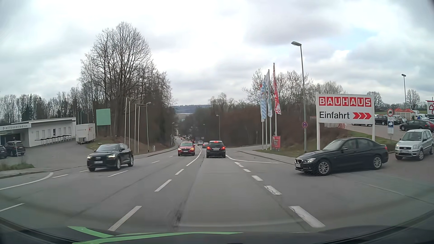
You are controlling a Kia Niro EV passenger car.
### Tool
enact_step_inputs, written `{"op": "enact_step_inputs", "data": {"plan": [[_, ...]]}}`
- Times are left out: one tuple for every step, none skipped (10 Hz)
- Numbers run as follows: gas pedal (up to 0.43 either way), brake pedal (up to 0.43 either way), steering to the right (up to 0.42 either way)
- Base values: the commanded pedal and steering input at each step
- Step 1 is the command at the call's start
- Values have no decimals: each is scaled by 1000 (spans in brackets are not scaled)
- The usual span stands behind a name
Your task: Follow the waypoints while adhering to traffic rules and regulations
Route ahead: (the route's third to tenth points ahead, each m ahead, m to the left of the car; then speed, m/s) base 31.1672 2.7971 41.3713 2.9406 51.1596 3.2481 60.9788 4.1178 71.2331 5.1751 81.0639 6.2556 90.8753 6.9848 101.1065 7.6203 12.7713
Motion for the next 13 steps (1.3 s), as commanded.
{"op": "enact_step_inputs", "data": {"plan": [[0, 134, -8], [0, 134, -8], [0, 134, -8], [0, 134, -8], [0, 134, -7], [0, 134, -8], [0, 134, -7], [0, 128, -7], [0, 128, -5], [0, 122, -5], [0, 122, -5], [0, 122, -5], [0, 116, -5]]}}
